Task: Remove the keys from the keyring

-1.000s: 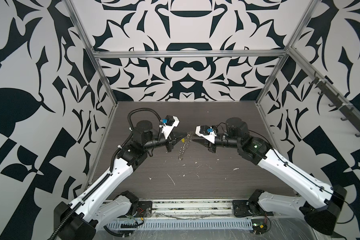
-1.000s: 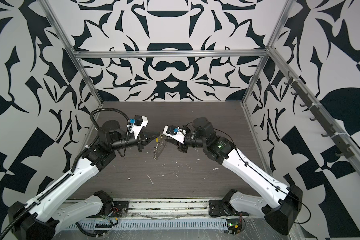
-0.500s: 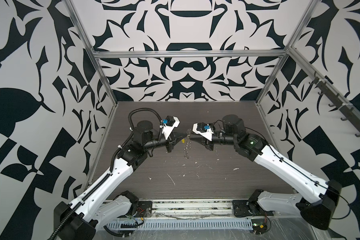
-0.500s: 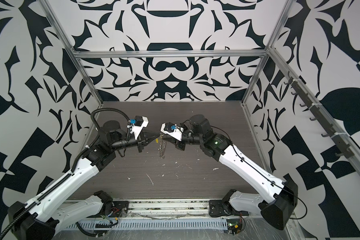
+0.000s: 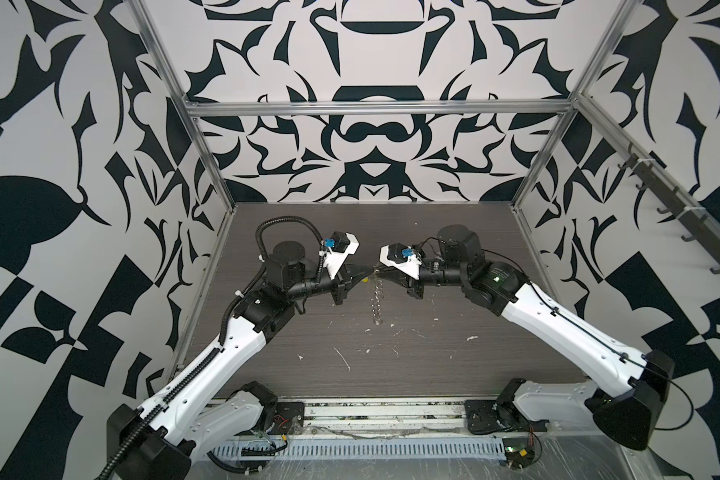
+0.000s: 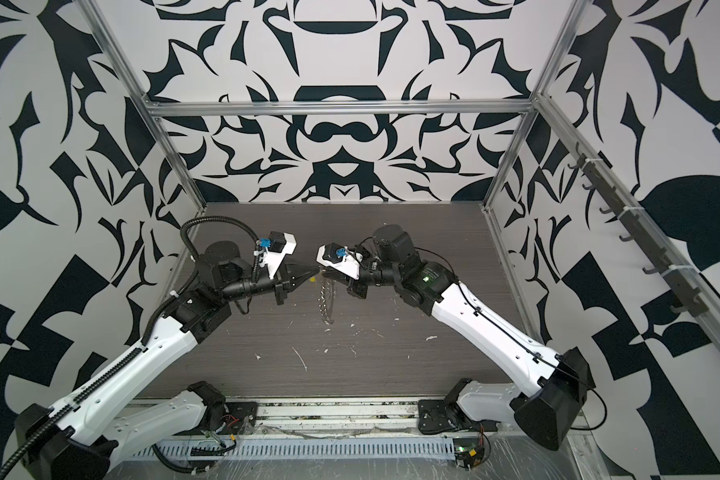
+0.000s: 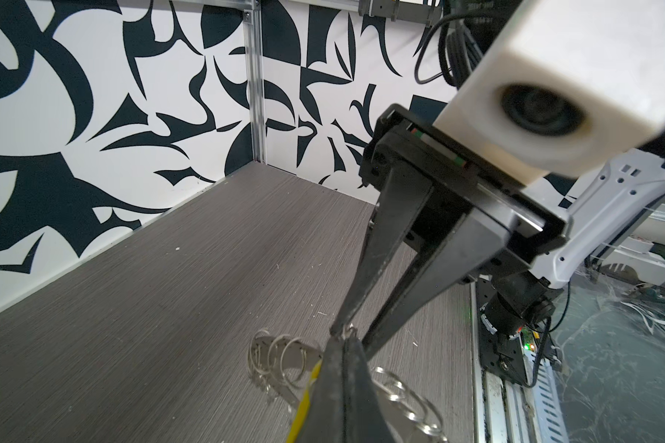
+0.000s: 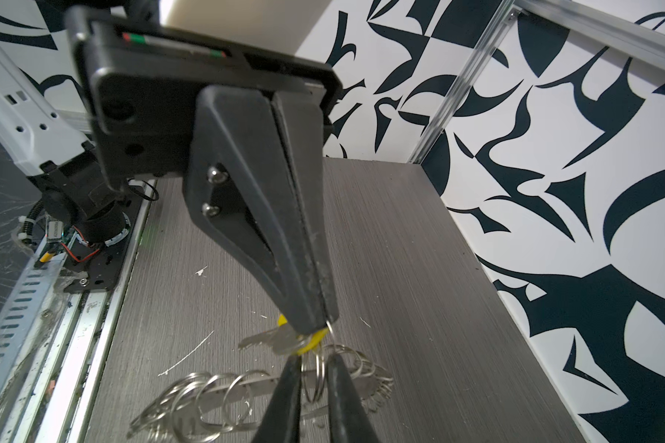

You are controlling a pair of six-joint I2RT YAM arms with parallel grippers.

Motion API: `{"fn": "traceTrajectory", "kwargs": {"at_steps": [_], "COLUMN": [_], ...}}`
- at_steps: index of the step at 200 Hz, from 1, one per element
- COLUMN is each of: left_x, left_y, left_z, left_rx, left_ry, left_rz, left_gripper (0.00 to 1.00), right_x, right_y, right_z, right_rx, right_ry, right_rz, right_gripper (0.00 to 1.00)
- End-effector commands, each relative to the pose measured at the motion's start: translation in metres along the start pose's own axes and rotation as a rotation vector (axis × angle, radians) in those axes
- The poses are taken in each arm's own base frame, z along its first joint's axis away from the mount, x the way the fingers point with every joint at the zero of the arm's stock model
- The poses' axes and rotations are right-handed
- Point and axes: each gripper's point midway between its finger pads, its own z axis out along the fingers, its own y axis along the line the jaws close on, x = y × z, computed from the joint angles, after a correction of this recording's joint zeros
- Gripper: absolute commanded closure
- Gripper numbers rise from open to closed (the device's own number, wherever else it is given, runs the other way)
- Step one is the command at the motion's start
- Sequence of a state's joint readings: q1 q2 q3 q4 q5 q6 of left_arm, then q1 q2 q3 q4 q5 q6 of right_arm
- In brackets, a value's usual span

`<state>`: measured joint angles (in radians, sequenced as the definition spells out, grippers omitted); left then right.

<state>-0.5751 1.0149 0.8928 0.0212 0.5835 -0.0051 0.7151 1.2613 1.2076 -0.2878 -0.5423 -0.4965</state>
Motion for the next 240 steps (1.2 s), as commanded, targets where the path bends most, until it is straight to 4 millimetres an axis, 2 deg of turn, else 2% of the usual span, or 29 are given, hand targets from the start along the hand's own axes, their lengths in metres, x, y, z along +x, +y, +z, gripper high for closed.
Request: {"fn": "traceTrajectory", "kwargs": {"at_steps": [1,8,17,38,79,115,167,188,222,240], "left_x": [-0.026,-0.026,-0.025,-0.022,-0.007,0.001,-0.015,-0.02,-0.022,-0.021], "left_y": [-0.005,-0.005,-0.004,0.004,0.038,0.046,0.041,0.039,0.039,0.039], "left_z": [-0.008,-0.009,-0.009,-0.008,-0.011,-0.007,-0.005,-0.006,-0.003,-0.002], "left_rx": [-0.004,-0.007,-0.012,-0.057,-0.195,-0.199,-0.161,-0.153,-0.137,-0.135], "left_ry": [-0.063,-0.063,-0.061,-0.042,0.019,0.049,0.006,-0.001,-0.01,-0.008], "left_rz": [0.054,0.053,0.052,0.032,-0.067,-0.105,-0.091,-0.085,-0.086,-0.089], "left_gripper": [1.0,1.0,1.0,1.0,1.0,1.0,1.0,1.0,1.0,1.0], "right_x": [-0.018,-0.018,-0.018,-0.019,-0.028,-0.036,0.003,0.007,0.005,0.002], "right_y": [-0.003,-0.004,-0.004,-0.005,-0.007,-0.006,-0.011,-0.012,-0.016,-0.017], "right_z": [-0.006,-0.006,-0.007,-0.012,-0.031,-0.042,-0.02,-0.011,-0.006,-0.007], "right_rx": [0.002,0.002,0.003,0.023,0.093,0.126,0.136,0.116,0.11,0.113], "right_ry": [-0.04,-0.04,-0.039,-0.043,-0.141,-0.198,-0.147,-0.143,-0.151,-0.153], "right_rz": [-0.026,-0.026,-0.025,-0.033,-0.036,-0.043,0.052,0.083,0.085,0.076], "right_gripper": [0.85,0.89,1.0,1.0,1.0,1.0,1.0,1.0,0.84,0.79]}}
